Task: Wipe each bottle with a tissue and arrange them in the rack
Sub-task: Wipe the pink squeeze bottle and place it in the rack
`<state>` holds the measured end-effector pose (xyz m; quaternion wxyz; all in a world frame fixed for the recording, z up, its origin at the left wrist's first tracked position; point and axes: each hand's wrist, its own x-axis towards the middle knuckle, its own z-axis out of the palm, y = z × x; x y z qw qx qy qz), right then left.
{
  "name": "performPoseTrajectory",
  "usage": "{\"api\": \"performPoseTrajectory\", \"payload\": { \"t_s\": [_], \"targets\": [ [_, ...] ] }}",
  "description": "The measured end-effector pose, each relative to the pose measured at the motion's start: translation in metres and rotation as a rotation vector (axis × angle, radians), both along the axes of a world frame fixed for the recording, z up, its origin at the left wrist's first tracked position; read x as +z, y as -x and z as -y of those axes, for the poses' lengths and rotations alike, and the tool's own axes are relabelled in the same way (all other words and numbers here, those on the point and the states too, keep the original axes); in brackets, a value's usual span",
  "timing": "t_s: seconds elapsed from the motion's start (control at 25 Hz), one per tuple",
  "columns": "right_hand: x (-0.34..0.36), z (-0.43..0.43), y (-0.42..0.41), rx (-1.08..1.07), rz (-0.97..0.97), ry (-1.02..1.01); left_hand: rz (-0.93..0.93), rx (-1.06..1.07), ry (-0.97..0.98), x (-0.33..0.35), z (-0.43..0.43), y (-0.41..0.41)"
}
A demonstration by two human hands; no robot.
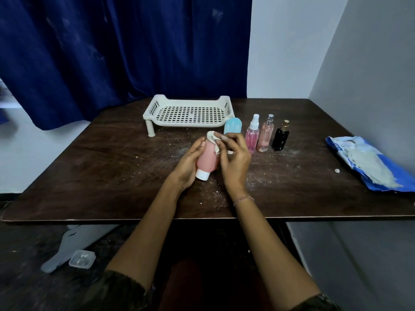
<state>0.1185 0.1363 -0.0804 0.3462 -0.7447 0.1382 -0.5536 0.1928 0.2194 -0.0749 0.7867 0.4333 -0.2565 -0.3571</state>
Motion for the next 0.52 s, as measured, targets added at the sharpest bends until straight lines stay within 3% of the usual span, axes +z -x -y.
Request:
{"api": "performPoseTrajectory", "payload": {
  "t_s": [0.2, 0.36, 0.52],
  "targets": [
    [0.002, 0.007, 0.002, 0.028, 0.049, -0.231, 0.112, 0.042, -0.036, -0.002, -0.003, -0.007],
    [0.001, 0.003, 0.001, 0.151, 0.022, -0.216, 0.181, 0.159, -0.036, -0.004, 0.000, -0.011],
    [-0.002, 0.002, -0.001, 0.140, -0.003, -0.140, 0.187, 0.215, -0.058, -0.008, 0.002, -0.016]
  ]
}}
